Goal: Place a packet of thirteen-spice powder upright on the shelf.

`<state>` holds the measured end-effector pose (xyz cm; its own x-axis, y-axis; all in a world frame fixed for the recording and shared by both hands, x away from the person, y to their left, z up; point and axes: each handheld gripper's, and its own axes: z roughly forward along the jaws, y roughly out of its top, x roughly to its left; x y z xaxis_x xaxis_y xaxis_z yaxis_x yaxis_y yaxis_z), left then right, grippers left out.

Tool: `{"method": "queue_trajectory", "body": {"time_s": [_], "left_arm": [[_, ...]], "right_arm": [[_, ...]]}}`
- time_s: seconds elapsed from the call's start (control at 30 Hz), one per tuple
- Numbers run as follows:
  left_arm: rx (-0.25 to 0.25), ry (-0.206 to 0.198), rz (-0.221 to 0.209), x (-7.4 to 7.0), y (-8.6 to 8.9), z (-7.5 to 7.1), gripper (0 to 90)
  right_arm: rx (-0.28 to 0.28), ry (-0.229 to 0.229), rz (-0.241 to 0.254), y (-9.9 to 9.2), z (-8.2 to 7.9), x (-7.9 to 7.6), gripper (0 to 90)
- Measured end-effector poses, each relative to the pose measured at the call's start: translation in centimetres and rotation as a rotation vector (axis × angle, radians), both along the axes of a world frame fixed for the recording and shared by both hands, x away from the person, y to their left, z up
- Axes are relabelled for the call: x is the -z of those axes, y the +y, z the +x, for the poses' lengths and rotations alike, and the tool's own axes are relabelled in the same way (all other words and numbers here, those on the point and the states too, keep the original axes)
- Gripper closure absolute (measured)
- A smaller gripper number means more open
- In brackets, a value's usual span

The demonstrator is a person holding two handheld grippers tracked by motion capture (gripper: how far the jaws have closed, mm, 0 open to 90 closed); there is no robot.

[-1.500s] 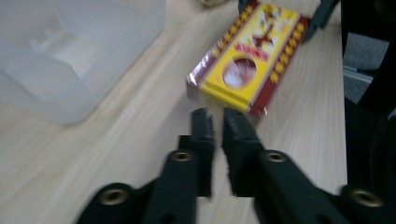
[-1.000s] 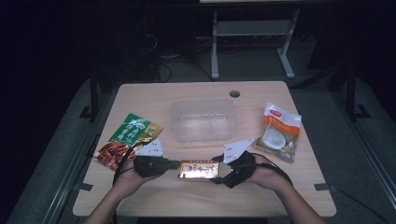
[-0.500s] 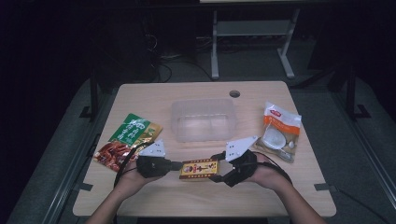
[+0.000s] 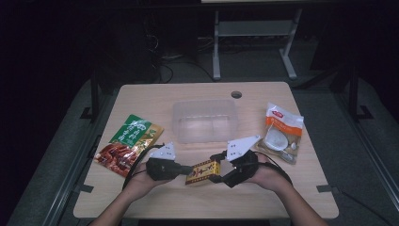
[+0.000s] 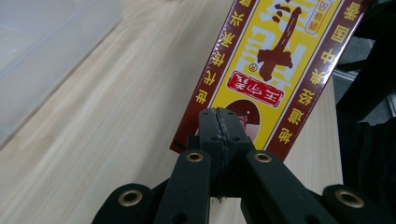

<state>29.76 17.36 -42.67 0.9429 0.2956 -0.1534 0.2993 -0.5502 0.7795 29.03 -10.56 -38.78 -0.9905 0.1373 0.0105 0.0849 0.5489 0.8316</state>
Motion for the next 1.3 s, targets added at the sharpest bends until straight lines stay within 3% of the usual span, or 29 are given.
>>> {"method": "queue_trajectory", "body": {"time_s": [0.23, 0.43, 0.6, 0.77, 1.07, 1.13, 1.3], "left_arm": [[0.014, -0.003, 0.010, 0.1, -0.1, -0.1, 89.1], [-0.036, -0.004, -0.002, -0.4, 1.4, -0.2, 67.5], [-0.052, 0.006, 0.007, -0.5, 3.0, -0.6, 48.7], [-0.063, 0.019, 0.044, -0.1, 4.2, -1.4, 40.1], [-0.063, 0.032, 0.029, 0.5, 5.2, -2.9, 31.2], [-0.049, 0.018, 0.056, 0.8, 5.2, -3.0, 28.5], [-0.041, -0.006, 0.076, 1.4, 5.0, -2.8, 23.2]], "right_arm": [[-0.002, 0.000, 0.008, 0.2, 0.0, -0.1, 32.7], [0.014, 0.007, 0.041, -0.3, 0.1, -0.7, 32.7], [0.015, -0.005, 0.022, -0.3, 0.6, -1.3, 32.7], [0.026, -0.038, 0.009, -0.2, 1.6, -2.3, 32.7], [0.035, -0.062, -0.021, 0.3, 3.7, -4.3, 32.7], [0.036, -0.050, -0.024, 0.4, 4.1, -4.7, 32.7], [0.042, -0.064, -0.043, 0.5, 5.5, -5.5, 32.6]]}}
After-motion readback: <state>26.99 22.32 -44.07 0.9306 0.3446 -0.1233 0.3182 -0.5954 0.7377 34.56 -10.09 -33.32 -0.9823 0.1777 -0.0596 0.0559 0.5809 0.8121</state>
